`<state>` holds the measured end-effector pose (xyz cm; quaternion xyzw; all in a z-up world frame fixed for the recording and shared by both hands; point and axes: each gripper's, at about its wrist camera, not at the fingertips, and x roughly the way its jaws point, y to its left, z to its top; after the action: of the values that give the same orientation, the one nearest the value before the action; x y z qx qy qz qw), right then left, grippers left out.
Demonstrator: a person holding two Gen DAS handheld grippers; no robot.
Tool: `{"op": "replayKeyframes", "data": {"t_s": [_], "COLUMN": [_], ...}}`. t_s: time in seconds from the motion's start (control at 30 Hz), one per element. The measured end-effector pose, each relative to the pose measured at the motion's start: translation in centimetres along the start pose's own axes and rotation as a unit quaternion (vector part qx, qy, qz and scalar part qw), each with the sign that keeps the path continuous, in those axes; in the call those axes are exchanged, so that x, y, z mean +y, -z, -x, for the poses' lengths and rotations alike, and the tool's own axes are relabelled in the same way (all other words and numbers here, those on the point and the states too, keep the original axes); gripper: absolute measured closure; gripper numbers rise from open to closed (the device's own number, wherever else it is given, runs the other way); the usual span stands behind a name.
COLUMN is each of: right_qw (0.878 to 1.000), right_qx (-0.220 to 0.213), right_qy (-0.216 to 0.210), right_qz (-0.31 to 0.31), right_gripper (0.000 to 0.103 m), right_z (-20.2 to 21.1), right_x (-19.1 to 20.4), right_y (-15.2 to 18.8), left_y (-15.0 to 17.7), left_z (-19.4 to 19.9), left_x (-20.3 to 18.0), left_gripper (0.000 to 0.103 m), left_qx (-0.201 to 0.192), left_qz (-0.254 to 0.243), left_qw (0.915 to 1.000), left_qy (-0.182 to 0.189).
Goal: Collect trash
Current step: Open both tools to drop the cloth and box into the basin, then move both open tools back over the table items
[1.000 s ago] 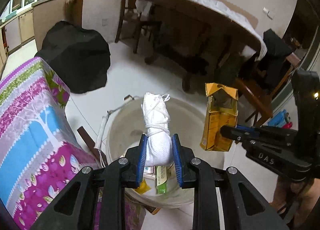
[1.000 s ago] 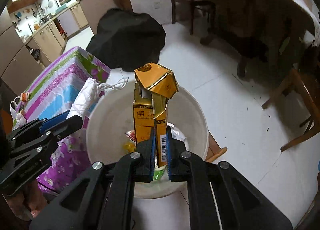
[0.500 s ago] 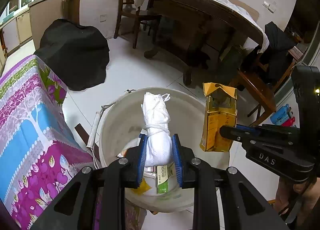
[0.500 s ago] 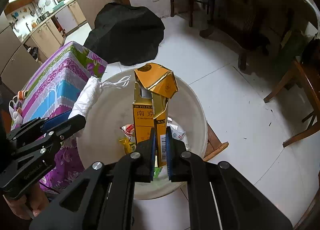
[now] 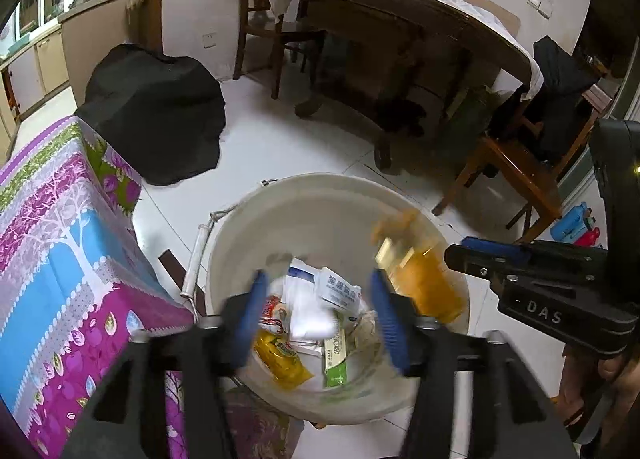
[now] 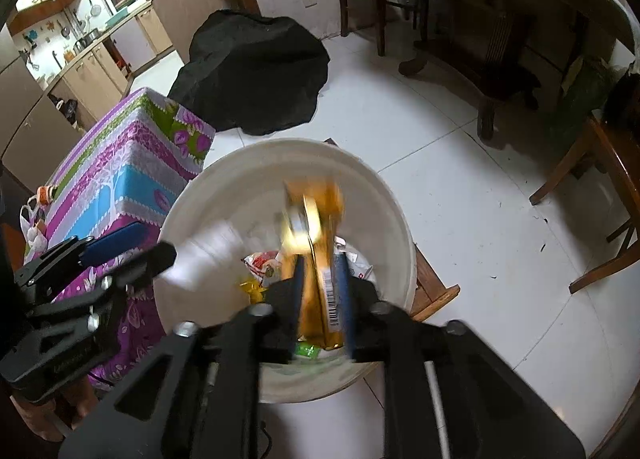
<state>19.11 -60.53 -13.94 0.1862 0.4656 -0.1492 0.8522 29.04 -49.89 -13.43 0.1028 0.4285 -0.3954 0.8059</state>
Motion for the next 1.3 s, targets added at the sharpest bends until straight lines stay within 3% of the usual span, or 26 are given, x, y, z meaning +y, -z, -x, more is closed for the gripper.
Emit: {"op": "replayKeyframes", "data": {"t_s": [0.4,0.47,0.53,0.67,0.8,0.97,1.13,1.3], "right_qw": [1.0,0.999,0.997,0.99,0.985,0.98,0.975,0.97], "right_qx": [-0.012,-0.04,-0.071,-0.127,-0.144,-0.137,-0.12,-0.109], "right_qy": [-0.008,-0.018,-0.023,-0.051,-0.079,-0.118,-0.145,-0.163], "right_qz": [-0.01,-0.004,0.001,0.025,0.047,0.086,0.117,0.141], "right_gripper": [0.077,0.069,0.052,0.039,0.034,0.029,0.029,0.029], "right_z": [0.7,2.2,3.8,6.5,7.5,7.6,6.9,6.5], "right_x": [-0.3,0.1,0.9,3.6,6.7,11.4,15.9,19.3], "right_y": [0.6,1.0,1.6,3.0,3.8,4.8,5.9,7.1], "left_y": [0.3,0.4,0.6,1.6,3.1,6.0,9.8,14.9], "left_z": [0.3,0.9,2.1,6.6,11.6,18.1,23.3,27.6], "left_x": [0.1,0.3,0.6,2.5,7.3,16.5,25.6,33.0], "left_gripper": [0.043,0.043,0.043,0.036,0.032,0.029,0.028,0.027], "left_qx": [0.002,0.0,-0.006,-0.037,-0.068,-0.096,-0.114,-0.128], "left_qz": [-0.001,-0.003,-0.005,-0.015,0.007,0.079,0.163,0.236], "left_qw": [1.0,1.0,1.0,0.9992,0.9975,0.9905,0.9742,0.9519], "left_qy": [-0.001,0.0,0.004,0.003,-0.016,-0.059,-0.106,-0.147]}}
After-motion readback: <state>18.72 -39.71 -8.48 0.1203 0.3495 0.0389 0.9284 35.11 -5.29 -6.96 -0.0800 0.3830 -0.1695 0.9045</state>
